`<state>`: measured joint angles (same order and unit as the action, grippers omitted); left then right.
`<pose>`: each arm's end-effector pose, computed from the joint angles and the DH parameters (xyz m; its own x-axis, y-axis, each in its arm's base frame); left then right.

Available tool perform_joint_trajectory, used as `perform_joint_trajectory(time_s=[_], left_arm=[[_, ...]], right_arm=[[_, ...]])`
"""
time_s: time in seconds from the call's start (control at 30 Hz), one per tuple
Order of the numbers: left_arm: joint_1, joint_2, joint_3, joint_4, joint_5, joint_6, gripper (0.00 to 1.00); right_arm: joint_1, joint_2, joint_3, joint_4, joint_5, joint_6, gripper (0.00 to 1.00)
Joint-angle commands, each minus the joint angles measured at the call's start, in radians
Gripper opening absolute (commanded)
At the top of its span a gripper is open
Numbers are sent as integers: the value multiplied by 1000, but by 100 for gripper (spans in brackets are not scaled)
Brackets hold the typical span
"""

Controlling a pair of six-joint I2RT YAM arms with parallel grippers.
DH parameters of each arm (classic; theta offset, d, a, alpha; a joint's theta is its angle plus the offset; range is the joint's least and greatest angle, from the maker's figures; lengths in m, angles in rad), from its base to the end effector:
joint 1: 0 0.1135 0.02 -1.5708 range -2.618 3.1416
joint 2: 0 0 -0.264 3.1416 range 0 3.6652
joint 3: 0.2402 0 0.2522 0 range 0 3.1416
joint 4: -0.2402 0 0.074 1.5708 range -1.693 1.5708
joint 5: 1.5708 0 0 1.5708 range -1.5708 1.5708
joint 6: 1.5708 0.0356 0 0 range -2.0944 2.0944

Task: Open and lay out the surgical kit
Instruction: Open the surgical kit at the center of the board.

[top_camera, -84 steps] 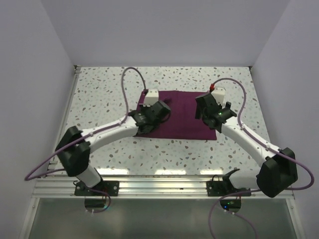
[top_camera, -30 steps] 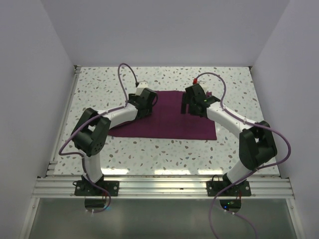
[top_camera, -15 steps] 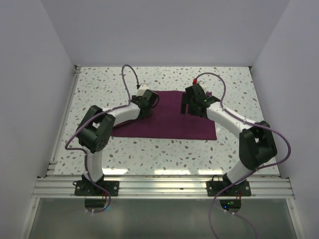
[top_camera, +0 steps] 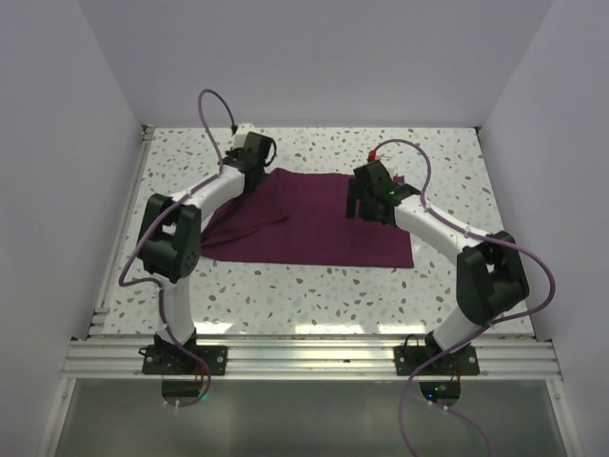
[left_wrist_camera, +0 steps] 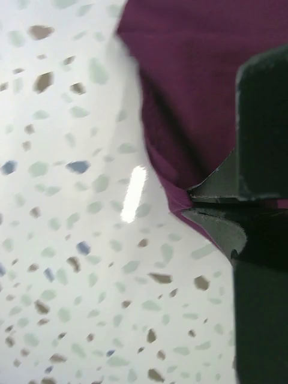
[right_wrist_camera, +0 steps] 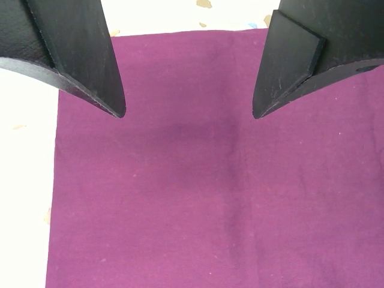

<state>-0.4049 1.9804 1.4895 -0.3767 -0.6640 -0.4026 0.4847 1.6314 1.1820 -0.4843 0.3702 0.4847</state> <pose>0.4089 -0.1514 0.2153 -0.6231 -0.0687 -0.7791 -0.3263 0.9282 0.1791 0.3125 0.1500 0.2385 -0.7430 0.0997 -0.6619 0.1156 0.9931 0.0198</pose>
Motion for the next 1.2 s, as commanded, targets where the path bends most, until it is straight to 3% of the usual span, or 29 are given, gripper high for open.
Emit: perform_joint_trajectory(time_s=[0.0, 0.07, 0.1, 0.2, 0.27, 0.4, 0.63, 0.87, 1.17], left_arm=[[87, 49, 139, 1, -48, 106, 5], [148, 110, 243, -19, -49, 137, 18], [170, 133, 280, -34, -36, 136, 42], [253, 213, 409, -128, 26, 47, 77], [281, 228, 437, -143, 78, 13, 83], [276, 183, 390, -136, 105, -8, 83], [161, -8, 122, 48, 213, 56, 76], [9, 54, 91, 71, 247, 27, 76], [-41, 118, 91, 84, 280, 10, 71]], right_arm=[[-1, -31, -2, 26, -25, -14, 89], [-3, -27, -2, 27, -40, -14, 88], [-3, -27, -2, 30, -45, -14, 88], [-3, -21, -4, 38, -66, -12, 89], [-3, -18, -7, 44, -82, -17, 91], [-3, -13, -12, 59, -102, -21, 93], [-1, -4, -5, 62, -126, -21, 93], [-1, -8, -8, 56, -111, -23, 93], [-1, -5, -4, 55, -112, -24, 93]])
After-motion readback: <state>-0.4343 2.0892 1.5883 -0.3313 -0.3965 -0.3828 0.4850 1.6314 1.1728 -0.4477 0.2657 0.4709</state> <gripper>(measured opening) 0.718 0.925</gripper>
